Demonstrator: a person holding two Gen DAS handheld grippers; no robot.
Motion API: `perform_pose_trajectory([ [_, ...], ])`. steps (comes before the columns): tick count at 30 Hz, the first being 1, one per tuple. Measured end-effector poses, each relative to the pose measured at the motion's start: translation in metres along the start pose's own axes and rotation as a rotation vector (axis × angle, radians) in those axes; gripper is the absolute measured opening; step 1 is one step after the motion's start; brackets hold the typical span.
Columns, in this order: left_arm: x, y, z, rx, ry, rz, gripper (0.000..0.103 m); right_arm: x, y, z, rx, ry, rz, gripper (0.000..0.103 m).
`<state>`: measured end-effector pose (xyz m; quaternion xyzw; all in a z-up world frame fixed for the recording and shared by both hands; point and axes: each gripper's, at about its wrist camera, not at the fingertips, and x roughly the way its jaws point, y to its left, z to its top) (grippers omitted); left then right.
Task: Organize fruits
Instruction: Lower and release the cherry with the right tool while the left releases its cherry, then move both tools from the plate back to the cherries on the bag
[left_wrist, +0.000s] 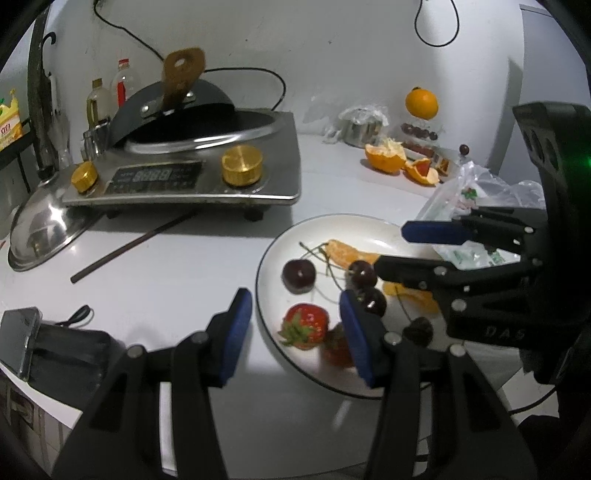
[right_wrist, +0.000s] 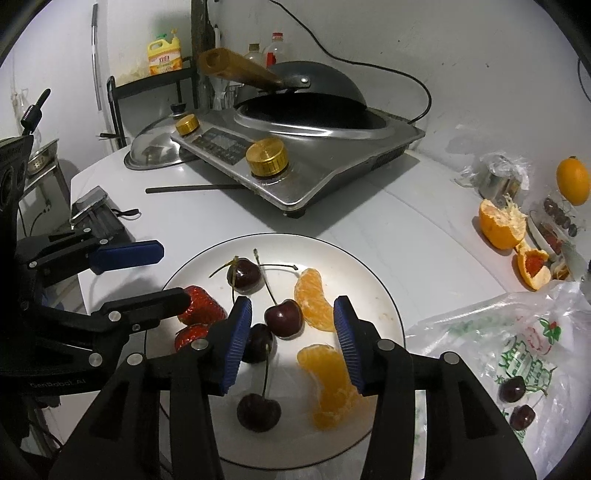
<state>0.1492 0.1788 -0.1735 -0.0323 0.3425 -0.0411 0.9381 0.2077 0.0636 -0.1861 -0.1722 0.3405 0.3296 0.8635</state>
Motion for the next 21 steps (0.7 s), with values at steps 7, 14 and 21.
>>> perform_pose_trajectory([
  [7, -0.014, -0.017, 0.001, 0.023, -0.015, -0.003, 0.051, -0.026, -0.005, -0.007, 0.015, -0.035, -0.007, 0.056],
  [14, -0.025, -0.038, 0.005, 0.048, -0.028, -0.004, 0.051, -0.052, -0.015, -0.017, 0.021, -0.079, -0.034, 0.075],
  [21, -0.034, -0.063, 0.009, 0.066, -0.042, -0.023, 0.075, -0.08, -0.034, -0.031, 0.056, -0.123, -0.058, 0.082],
])
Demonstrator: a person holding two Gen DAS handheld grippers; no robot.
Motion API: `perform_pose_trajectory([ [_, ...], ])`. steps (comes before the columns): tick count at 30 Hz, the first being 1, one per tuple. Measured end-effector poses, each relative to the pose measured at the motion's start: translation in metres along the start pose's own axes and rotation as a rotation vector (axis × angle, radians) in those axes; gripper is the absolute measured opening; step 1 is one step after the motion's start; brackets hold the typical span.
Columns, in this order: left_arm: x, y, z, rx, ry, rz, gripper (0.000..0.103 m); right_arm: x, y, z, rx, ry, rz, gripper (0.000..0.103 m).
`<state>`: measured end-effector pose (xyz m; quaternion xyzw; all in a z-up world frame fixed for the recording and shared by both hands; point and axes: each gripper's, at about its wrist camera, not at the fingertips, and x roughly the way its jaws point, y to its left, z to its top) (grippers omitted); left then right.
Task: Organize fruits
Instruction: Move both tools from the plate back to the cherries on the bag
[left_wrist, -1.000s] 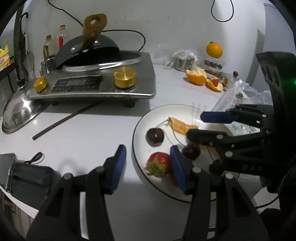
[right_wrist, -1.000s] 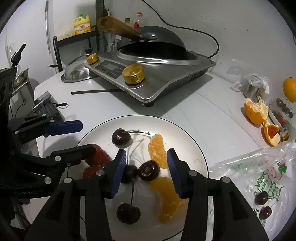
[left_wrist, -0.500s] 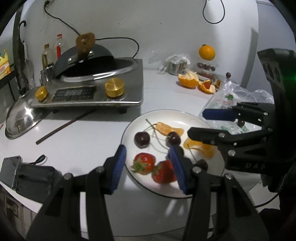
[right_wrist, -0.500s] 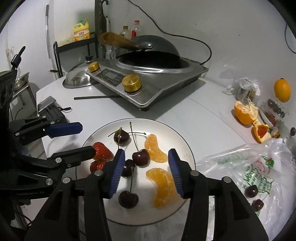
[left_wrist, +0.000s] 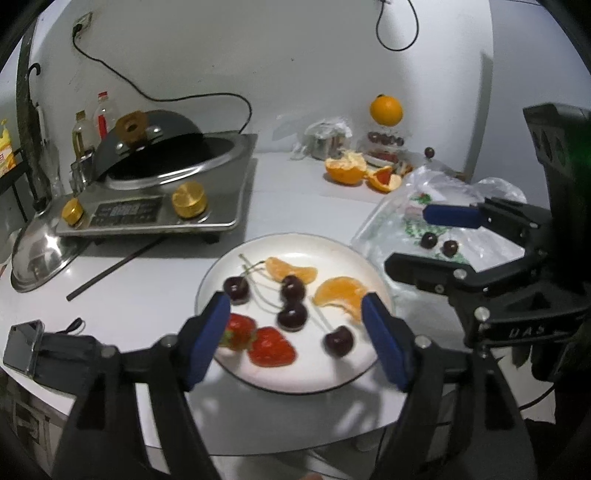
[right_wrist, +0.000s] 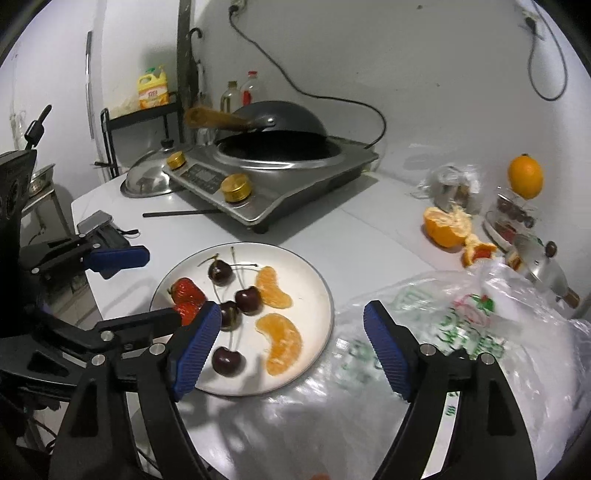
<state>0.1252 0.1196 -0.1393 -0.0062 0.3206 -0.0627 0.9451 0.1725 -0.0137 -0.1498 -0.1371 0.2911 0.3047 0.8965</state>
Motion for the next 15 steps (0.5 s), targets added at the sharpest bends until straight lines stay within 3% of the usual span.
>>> perform_pose_trajectory([
  [15, 0.004, -0.067, 0.012, 0.048, -0.003, -0.001, 0.075, -0.049, -0.064, -0.034, 0.078, -0.025, -0.043, 0.082],
])
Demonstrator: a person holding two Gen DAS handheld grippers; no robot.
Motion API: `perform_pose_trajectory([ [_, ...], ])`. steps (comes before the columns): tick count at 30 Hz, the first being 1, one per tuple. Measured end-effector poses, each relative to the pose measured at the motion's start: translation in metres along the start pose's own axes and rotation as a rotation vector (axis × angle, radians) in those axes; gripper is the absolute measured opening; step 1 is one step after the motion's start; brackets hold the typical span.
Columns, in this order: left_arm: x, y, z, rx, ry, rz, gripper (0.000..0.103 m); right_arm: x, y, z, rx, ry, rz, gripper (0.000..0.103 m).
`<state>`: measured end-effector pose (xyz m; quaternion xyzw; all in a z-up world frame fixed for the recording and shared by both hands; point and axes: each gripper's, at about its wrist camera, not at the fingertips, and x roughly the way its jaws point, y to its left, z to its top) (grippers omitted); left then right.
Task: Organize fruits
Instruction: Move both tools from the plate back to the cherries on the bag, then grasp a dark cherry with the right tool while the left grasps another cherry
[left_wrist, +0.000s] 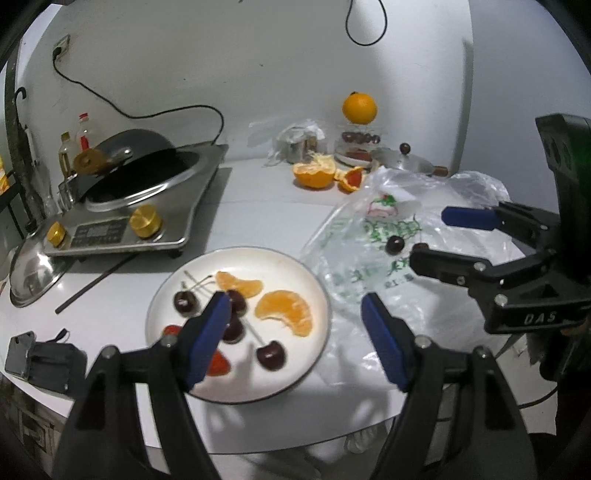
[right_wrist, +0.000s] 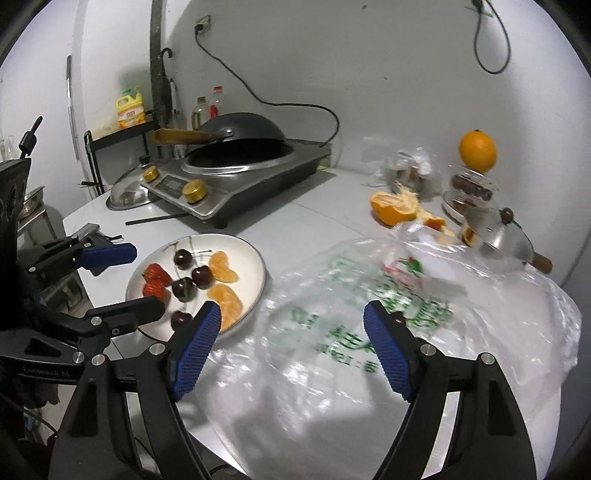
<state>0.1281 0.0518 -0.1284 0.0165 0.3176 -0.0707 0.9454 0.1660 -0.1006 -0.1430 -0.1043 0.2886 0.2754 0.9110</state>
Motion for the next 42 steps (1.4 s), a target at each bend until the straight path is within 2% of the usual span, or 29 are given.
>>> perform_pose_trajectory([
  [11, 0.019, -0.045, 0.011, 0.02, 0.019, -0.04, 0.075, -0.017, -0.049, -0.02, 0.048, 0.017, -0.038, 0.082],
  [23, 0.043, -0.077, 0.018, 0.053, 0.04, -0.063, 0.075, -0.01, -0.084, -0.034, 0.086, 0.045, -0.052, 0.082],
  [25, 0.048, -0.08, 0.018, 0.056, 0.045, -0.061, 0.075, -0.007, -0.089, -0.037, 0.094, 0.048, -0.065, 0.079],
  [27, 0.053, -0.083, 0.019, 0.069, 0.048, -0.045, 0.075, -0.002, -0.096, -0.04, 0.103, 0.059, -0.07, 0.071],
  [32, 0.065, -0.089, 0.021, 0.086, 0.058, -0.038, 0.075, 0.015, -0.108, -0.046, 0.115, 0.089, -0.058, 0.069],
  [39, 0.087, -0.095, 0.024, 0.104, 0.079, -0.033, 0.075, 0.041, -0.12, -0.048, 0.117, 0.133, -0.031, 0.054],
  [42, 0.096, -0.096, 0.025, 0.127, 0.085, -0.019, 0.075, 0.05, -0.122, -0.045, 0.117, 0.144, -0.023, 0.052],
])
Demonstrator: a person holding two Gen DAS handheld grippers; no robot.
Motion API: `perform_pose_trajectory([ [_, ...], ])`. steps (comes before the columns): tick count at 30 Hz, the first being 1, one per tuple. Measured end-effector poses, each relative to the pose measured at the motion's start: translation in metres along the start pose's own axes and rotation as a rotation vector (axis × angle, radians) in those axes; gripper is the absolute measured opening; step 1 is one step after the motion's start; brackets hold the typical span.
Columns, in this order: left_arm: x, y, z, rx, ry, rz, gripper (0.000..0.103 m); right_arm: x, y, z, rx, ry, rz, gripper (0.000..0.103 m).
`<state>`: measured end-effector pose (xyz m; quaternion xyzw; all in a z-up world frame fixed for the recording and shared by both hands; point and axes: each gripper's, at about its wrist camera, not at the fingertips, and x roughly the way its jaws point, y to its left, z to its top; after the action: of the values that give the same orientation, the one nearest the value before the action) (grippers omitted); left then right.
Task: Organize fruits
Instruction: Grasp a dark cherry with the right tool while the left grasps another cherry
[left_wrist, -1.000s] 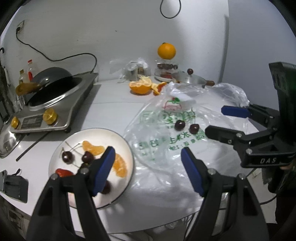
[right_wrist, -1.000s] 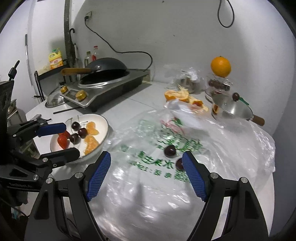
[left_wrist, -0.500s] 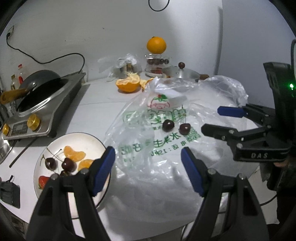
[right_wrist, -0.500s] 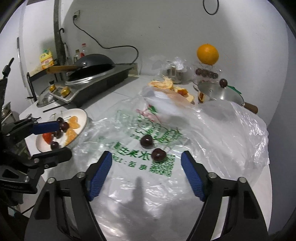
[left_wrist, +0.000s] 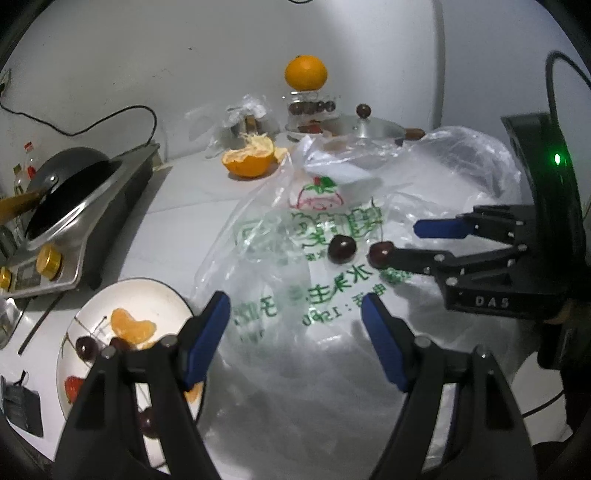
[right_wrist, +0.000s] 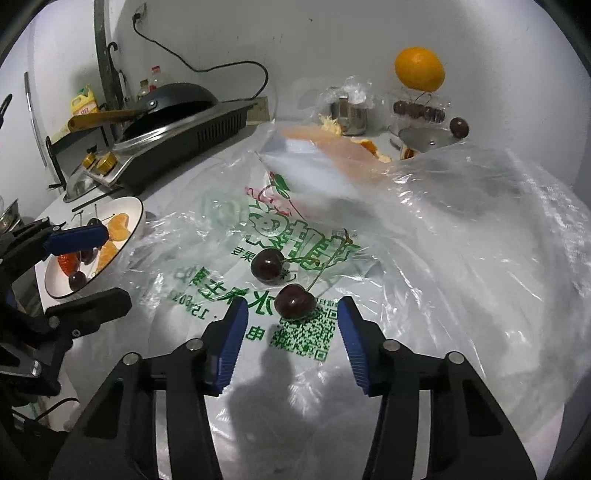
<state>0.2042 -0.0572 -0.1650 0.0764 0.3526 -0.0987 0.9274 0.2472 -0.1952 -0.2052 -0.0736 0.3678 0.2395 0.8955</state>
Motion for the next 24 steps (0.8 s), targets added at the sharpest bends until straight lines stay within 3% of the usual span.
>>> perform_pose_trajectory([
  [7, 0.013, 0.0, 0.004, 0.001, 0.012, -0.019, 0.075, 0.02, -0.002, 0.003, 0.002, 0.035, 0.022, 0.052],
  [17, 0.026, -0.004, 0.01, 0.017, 0.02, -0.024, 0.075, 0.039, -0.004, 0.006, 0.005, 0.098, 0.046, 0.032],
  [24, 0.028, -0.013, 0.018, 0.049, 0.017, -0.023, 0.075, 0.032, -0.008, 0.004, 0.007, 0.075, 0.063, 0.031],
])
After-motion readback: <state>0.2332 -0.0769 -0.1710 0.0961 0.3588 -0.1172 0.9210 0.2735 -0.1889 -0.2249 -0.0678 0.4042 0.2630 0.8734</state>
